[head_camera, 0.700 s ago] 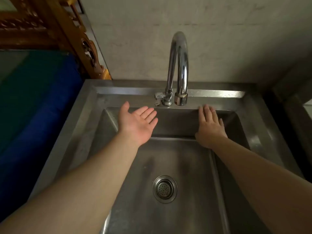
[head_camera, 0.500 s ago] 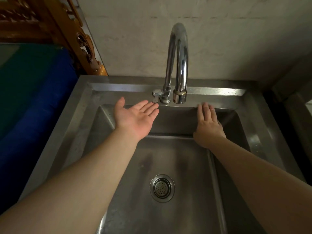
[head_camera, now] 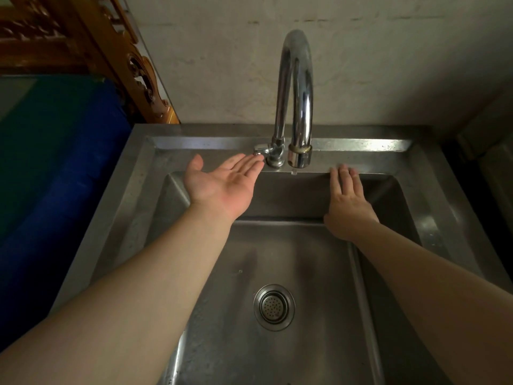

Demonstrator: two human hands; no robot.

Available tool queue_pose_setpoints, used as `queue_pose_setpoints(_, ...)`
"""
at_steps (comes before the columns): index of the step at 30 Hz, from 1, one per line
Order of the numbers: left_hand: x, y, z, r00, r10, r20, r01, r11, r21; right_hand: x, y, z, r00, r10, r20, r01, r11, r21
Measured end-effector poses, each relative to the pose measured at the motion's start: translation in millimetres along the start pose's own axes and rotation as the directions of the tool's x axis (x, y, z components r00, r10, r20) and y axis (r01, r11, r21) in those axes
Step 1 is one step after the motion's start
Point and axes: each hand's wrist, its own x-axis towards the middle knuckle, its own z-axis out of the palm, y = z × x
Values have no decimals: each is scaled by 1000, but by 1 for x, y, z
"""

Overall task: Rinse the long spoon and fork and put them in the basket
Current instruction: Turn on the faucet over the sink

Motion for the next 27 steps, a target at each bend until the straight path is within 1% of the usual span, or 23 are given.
queue_pose_setpoints(8,2,0,2,1000,2,16,-2,1000,-25,-3,-3,-3,1000,8,12,-8,1000,-7)
queue_pose_setpoints(14,3,-1,3,999,33,25,-32,998,-55,-3,-4,-4,1000,16,20,-15,999,-32)
queue_pose_setpoints(17,0,-1,0,998,36,43,-36,999,-15,-2,-2,-3,1000,10,28,-9,999,-33)
queue_pose_setpoints(20,-7,2,-2,999,29,25,-33,987,158,-2,-1,-3,999,4,47,-3,1000,-16)
queue_pose_setpoints(22,-15,5,-2,997,53,-50,-32,937,348,-2,-1,-6,997,-2,71,1,1000,9)
queue_pose_setpoints(24,-27,7,-4,980,140,-139,-35,816,577,-1,-1,-12,995,-16,102,11,999,50)
queue_pose_setpoints(25,-35,8,-6,969,194,-151,-41,734,678,0,-1,-16,992,-27,120,19,997,73)
queue_pose_setpoints(27,-54,8,-10,950,287,-127,-68,584,809,-4,1,-24,983,-56,176,32,990,136)
